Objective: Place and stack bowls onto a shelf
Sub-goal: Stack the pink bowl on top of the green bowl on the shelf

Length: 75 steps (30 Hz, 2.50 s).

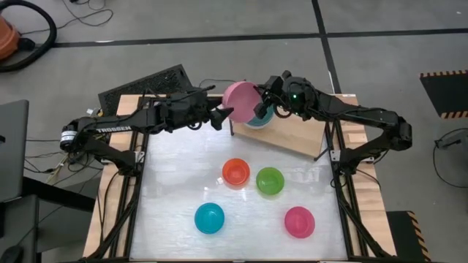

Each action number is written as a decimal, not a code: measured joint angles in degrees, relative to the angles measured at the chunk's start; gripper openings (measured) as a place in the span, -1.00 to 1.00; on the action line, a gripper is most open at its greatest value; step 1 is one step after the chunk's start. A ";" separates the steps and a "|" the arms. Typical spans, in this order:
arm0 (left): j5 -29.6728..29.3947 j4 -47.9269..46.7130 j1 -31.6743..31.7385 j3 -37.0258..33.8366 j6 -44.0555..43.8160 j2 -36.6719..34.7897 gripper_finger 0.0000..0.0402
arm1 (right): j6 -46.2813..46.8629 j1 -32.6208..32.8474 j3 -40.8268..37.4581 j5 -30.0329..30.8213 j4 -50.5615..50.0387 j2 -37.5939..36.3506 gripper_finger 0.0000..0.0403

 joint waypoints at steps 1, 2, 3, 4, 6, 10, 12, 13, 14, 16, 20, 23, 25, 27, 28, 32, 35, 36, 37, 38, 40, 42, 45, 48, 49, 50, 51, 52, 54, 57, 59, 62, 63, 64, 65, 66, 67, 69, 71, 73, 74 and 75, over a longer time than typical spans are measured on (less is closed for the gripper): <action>0.34 -0.34 0.11 0.00 0.90 -0.08 0.59 | -0.16 -0.13 0.00 0.83 -0.28 -0.02 -0.84; 0.58 -0.45 0.26 0.00 2.16 -0.21 0.61 | -0.14 -0.31 0.00 1.46 -0.43 -0.02 -0.84; 0.89 -0.99 0.56 0.02 3.20 -0.61 0.62 | -0.14 -0.52 0.00 1.88 -0.43 0.03 -0.84; 0.77 -2.05 0.94 0.02 3.78 -1.02 0.62 | -0.12 -0.68 -0.01 2.05 -0.83 0.04 -0.84; 0.43 -2.93 1.64 0.06 3.88 -1.94 0.63 | -0.08 -1.26 -0.02 1.84 -1.23 0.04 -0.84; -0.97 -6.73 1.84 0.11 5.45 -3.28 0.63 | 0.51 -1.33 -0.02 0.72 -2.37 0.04 -0.84; -1.29 -9.07 1.72 0.11 5.53 -3.86 0.63 | 0.51 -1.36 -0.02 0.71 -2.56 0.03 -0.84; -1.34 -10.02 1.73 0.11 5.54 -4.09 0.63 | 0.52 -1.45 -0.02 0.72 -2.96 0.01 -0.84; -1.44 -11.08 1.79 0.11 5.52 -4.48 0.63 | 0.59 -1.62 -0.02 0.71 -3.71 0.00 -0.84; -1.79 -13.00 1.88 0.11 5.52 -4.85 0.63 | 2.18 -2.30 -0.02 0.47 -6.06 0.00 -0.84; -1.78 -16.23 1.82 0.09 5.01 -5.21 0.63 | 8.59 -5.29 -0.02 -0.22 -11.84 0.02 -0.84; -1.83 -17.44 1.88 0.09 4.42 -5.24 0.63 | 12.72 -8.08 -0.02 -1.88 -15.31 -0.03 -0.84; -1.92 -17.51 1.91 0.09 4.40 -5.22 0.63 | 15.05 -10.38 -0.02 -5.93 -16.79 -0.11 -0.84; -1.86 -17.46 1.88 0.09 4.36 -5.22 0.63 | 16.58 -12.20 -0.02 -9.85 -18.44 -0.07 -0.84; -1.84 -17.46 1.88 0.09 4.36 -5.22 0.63 | 17.01 -12.85 -0.06 -11.17 -19.00 -0.05 -0.84; -1.83 -17.67 1.88 0.09 4.31 -5.22 0.63 | 17.23 -13.82 -0.07 -11.94 -19.46 -0.07 -0.84; -1.88 -18.38 1.91 0.09 4.27 -5.20 0.63 | 17.23 -14.55 -0.07 -12.45 -20.24 -0.04 -0.84; -1.86 -18.51 1.91 0.09 4.27 -5.20 0.63 | 17.24 -14.85 -0.07 -12.84 -20.51 -0.04 -0.84; -1.86 -18.63 1.91 0.09 4.27 -5.20 0.63 | 17.23 -15.16 -0.07 -13.19 -20.64 -0.03 -0.84; -1.86 -18.81 1.91 0.09 4.24 -5.20 0.63 | 17.24 -15.44 -0.07 -13.53 -20.77 0.22 -0.84; -1.86 -19.20 1.91 0.09 3.79 -5.20 0.63 | 17.64 -15.58 -0.07 -13.68 -20.86 1.17 -0.84; -1.88 -19.25 1.91 0.09 3.53 -5.17 0.63 | 17.65 -15.89 -0.07 -13.79 -21.92 2.43 -0.84; -1.97 -19.27 1.91 0.09 3.47 -5.17 0.63 | 17.67 -16.09 -0.07 -15.59 -21.40 4.53 -0.84; -1.99 -19.66 1.91 0.09 2.96 -5.17 0.63 | 18.48 -16.16 -0.07 -15.83 -21.74 6.46 -0.84; -1.99 -19.66 1.91 0.09 2.85 -5.17 0.63 | 18.88 -16.21 -0.07 -15.83 -22.28 6.94 -0.84; -1.99 -19.69 1.91 0.09 2.74 -5.17 0.63 | 19.07 -16.35 -0.07 -15.85 -22.97 7.38 -0.84; -2.01 -19.80 1.91 0.09 2.74 -5.17 0.63 | 19.18 -16.57 -0.07 -16.07 -23.45 7.74 -0.84; -2.03 -19.90 1.91 0.09 2.74 -5.17 0.63 | 19.16 -16.89 -0.07 -16.53 -23.76 8.16 -0.84; -2.07 -20.32 1.91 0.09 2.72 -5.17 0.63 | 19.15 -17.26 -0.07 -17.63 -24.20 9.11 -0.84; -2.18 -20.61 1.91 0.07 2.72 -5.15 0.63 | 19.16 -17.82 -0.07 -18.78 -24.38 10.41 -0.84; -2.21 -20.62 1.91 0.07 2.72 -5.15 0.63 | 19.16 -17.81 -0.07 -18.86 -24.43 11.15 -0.84; -2.21 -20.77 1.91 0.07 2.72 -5.15 0.63 | 19.16 -17.81 -0.07 -19.01 -24.40 12.16 -0.84; -2.21 -20.81 1.91 0.07 2.72 -5.15 0.63 | 19.16 -17.83 -0.07 -19.18 -24.39 12.34 -0.84; -2.21 -20.82 1.91 0.07 2.72 -5.15 0.63 | 19.16 -18.00 -0.07 -19.34 -24.40 12.52 -0.84; -2.19 -20.85 1.91 0.07 2.72 -5.15 0.63 | 19.16 -18.15 -0.06 -19.47 -24.36 12.72 -0.84; -2.18 -20.87 1.91 0.07 2.72 -5.15 0.63 | 19.18 -18.14 -0.04 -19.68 -24.35 12.88 -0.84; -2.18 -20.87 1.91 0.07 2.72 -5.15 0.63 | 19.18 -18.16 -0.04 -20.02 -24.43 12.96 -0.84; -2.18 -20.87 1.91 0.07 2.72 -5.15 0.63 | 19.18 -18.54 -0.04 -20.07 -24.78 12.97 -0.82; -2.18 -20.87 1.91 0.07 2.72 -5.15 0.63 | 19.13 -18.53 -0.04 -20.03 -24.89 12.96 -0.74; -2.18 -20.87 1.91 0.07 2.73 -5.15 0.63 | 19.01 -18.66 -0.04 -20.02 -25.14 12.98 -0.63; -2.17 -20.87 1.91 0.07 2.73 -5.15 0.63 | 18.96 -18.86 -0.04 -20.03 -25.22 12.93 -0.58; -2.18 -20.85 1.91 0.07 2.73 -5.15 0.63 | 18.87 -18.97 -0.04 -20.09 -25.25 12.79 -0.52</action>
